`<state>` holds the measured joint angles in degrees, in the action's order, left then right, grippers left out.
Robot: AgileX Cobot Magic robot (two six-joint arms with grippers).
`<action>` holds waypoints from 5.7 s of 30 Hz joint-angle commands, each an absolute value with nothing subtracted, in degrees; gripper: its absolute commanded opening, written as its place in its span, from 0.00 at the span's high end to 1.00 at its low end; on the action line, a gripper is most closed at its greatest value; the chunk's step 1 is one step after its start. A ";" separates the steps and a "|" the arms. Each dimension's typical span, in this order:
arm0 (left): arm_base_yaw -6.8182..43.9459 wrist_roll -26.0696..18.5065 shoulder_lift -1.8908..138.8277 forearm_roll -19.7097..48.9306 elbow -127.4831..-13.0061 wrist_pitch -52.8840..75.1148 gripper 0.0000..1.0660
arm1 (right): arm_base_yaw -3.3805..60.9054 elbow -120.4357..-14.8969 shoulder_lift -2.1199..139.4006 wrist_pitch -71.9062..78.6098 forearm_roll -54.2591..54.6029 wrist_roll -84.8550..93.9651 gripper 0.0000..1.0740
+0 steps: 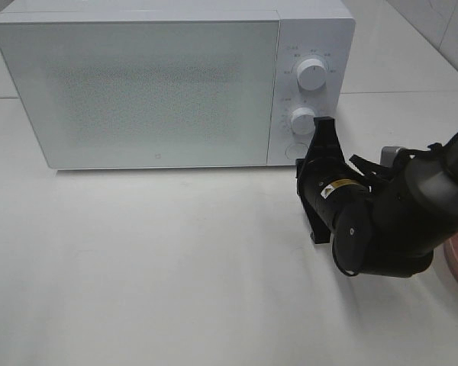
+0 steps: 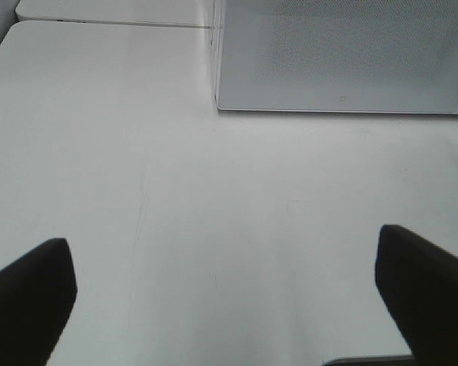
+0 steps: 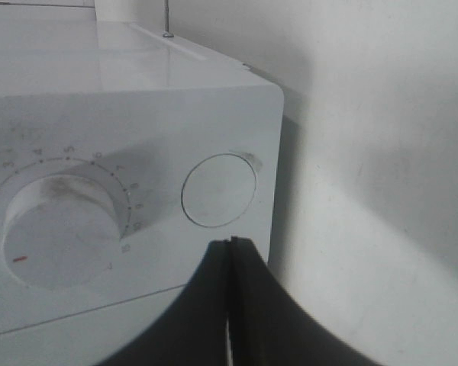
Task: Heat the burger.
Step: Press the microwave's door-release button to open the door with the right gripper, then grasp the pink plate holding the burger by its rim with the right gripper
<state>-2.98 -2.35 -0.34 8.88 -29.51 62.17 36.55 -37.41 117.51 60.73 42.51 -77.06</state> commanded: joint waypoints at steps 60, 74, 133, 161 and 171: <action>-2.92 -2.23 -1.15 9.05 -29.45 61.36 0.06 | 32.03 -61.02 127.71 64.46 48.19 -65.43 1.00; -2.92 -2.23 -1.15 9.05 -29.45 61.36 0.06 | 32.09 -58.67 125.94 62.74 47.56 -64.11 1.00; -2.92 -2.23 -1.15 9.05 -29.45 61.36 0.06 | 32.03 -42.06 104.56 22.86 33.86 -33.46 1.00; -2.92 -2.23 -1.15 9.05 -29.45 61.36 0.06 | 32.03 -42.06 90.01 -19.37 10.77 0.00 0.95; -2.92 -2.23 -1.15 9.05 -29.45 61.36 0.06 | 31.28 -42.06 87.32 -31.34 4.35 0.92 0.93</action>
